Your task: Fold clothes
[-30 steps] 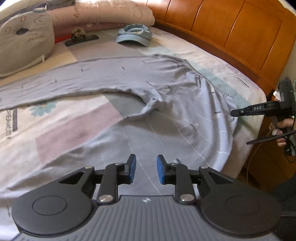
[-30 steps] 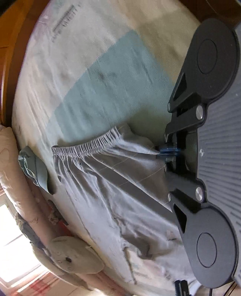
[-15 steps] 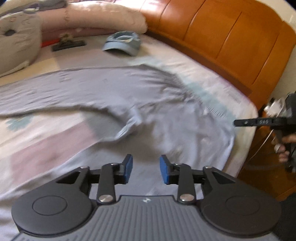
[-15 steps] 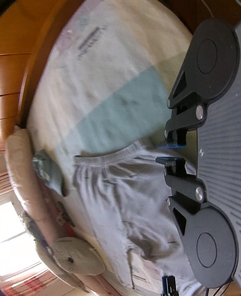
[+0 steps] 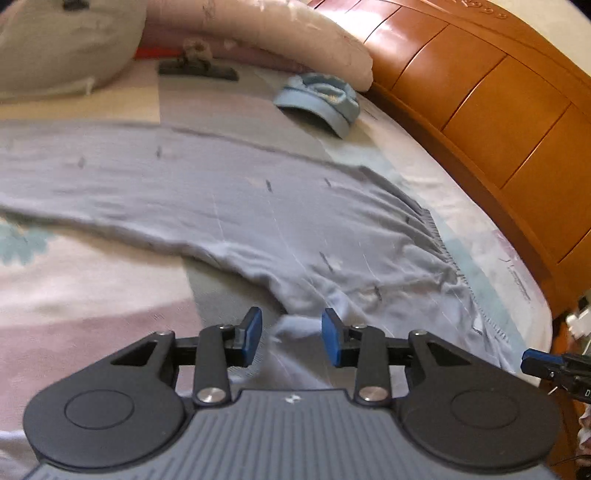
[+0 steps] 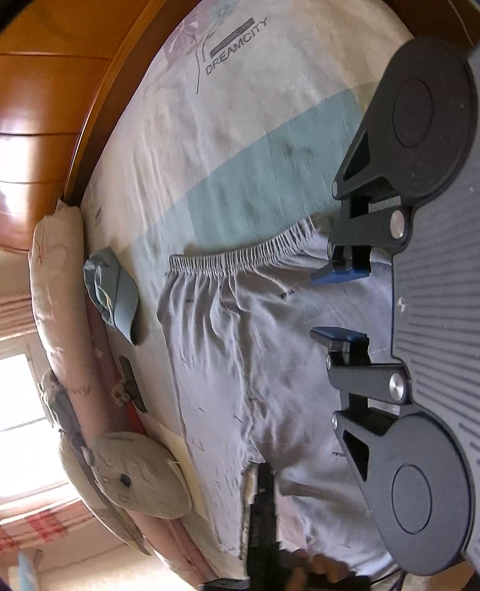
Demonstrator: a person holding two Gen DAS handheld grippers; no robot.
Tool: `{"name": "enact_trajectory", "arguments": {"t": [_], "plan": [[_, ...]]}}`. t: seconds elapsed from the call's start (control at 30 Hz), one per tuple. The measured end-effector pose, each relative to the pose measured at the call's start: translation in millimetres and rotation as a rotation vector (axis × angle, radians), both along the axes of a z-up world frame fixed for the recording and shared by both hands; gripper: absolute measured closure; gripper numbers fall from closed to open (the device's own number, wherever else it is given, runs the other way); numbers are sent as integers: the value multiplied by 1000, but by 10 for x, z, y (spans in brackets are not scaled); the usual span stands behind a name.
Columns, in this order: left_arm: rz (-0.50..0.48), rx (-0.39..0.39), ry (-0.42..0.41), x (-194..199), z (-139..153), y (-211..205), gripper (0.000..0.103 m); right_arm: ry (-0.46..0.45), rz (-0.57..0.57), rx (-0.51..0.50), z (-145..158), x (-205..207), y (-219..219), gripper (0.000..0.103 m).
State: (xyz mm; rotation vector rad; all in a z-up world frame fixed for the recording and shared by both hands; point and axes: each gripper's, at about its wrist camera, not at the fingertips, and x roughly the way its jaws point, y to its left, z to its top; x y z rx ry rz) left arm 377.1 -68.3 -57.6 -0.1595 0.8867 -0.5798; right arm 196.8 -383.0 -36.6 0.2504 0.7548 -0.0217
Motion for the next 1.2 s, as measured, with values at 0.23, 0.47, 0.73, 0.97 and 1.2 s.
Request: {"name": "enact_trajectory", "arguments": {"t": [0.23,0.47,0.73,0.97,1.2], "plan": [[-15,2,15,117,68,-14,62,3,47,19,-83,111,105,69],[-44,60,29,355,-204,-257,100,-19,87,6,-48,149,239,68],[-59,96,6,557,-195,-353,98,0,72,5,-94,91,195,63],[-93,155,-58,188,110,-215,91,7,119,26,-149,143,264,57],[-192,100,-13,-245,135,-290,68,83,212,-43,-419,312,456,53]]}}
